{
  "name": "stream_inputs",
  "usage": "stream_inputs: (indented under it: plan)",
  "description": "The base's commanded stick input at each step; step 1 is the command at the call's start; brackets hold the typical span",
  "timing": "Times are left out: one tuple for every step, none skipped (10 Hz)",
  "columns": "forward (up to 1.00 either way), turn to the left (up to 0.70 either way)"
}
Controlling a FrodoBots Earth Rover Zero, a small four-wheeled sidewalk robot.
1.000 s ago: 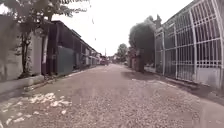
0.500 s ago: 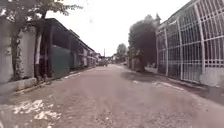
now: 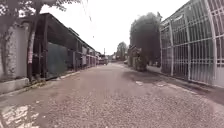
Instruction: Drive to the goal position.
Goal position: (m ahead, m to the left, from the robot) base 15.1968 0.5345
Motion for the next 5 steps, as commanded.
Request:
stream_inputs:
  plan:
    - [0.70,0.00]
    - [0.70,0.00]
    - [0.70,0.00]
    - [0.70,0.00]
    - [0.70,0.00]
